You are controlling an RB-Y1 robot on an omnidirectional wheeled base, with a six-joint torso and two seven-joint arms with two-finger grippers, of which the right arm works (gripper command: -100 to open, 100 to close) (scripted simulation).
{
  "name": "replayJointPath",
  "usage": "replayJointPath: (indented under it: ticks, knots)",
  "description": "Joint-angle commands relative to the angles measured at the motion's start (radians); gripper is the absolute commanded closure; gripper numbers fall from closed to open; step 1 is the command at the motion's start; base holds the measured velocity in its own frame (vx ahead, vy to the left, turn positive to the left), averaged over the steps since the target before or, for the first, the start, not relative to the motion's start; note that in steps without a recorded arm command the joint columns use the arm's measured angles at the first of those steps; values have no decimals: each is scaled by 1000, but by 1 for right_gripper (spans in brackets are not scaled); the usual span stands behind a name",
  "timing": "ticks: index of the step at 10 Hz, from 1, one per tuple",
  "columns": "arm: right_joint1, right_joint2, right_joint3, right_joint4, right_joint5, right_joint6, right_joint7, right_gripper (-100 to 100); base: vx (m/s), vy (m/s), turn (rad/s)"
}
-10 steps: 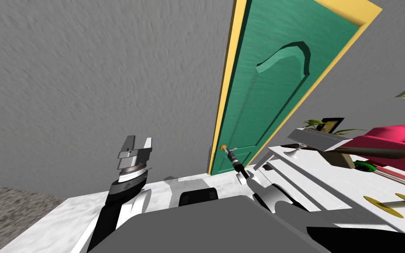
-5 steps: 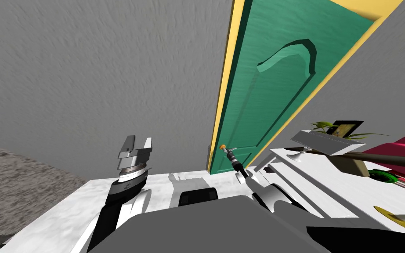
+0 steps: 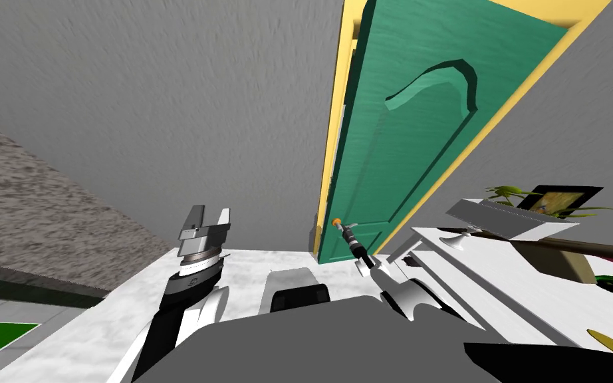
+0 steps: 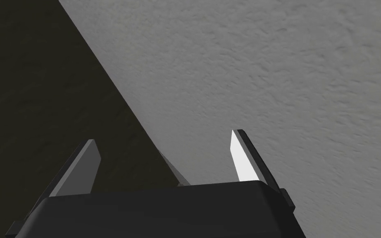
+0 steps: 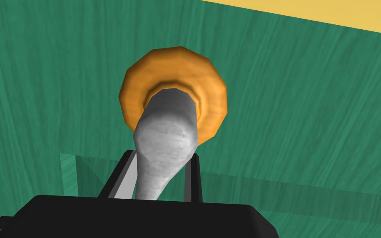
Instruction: Pull the door open
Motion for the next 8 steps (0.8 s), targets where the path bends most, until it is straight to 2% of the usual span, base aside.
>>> replayJointPath:
  ticks: [1,3,5,6,7,8]
  knots:
    - [-22,7,0,35,8,-16,0,100,-153,-100,85]
    - [-30,15,-10,35,26,-7,0,100,-193,-128,196]
    - [-34,19,-15,35,35,-3,0,100,-200,-147,108]
    - [-33,22,-11,35,34,-6,-1,100,-87,-51,48]
    - [-7,-2,2,35,41,-38,-30,100,-142,-20,213]
    - [-7,-2,2,35,41,-38,-30,100,-160,-11,105]
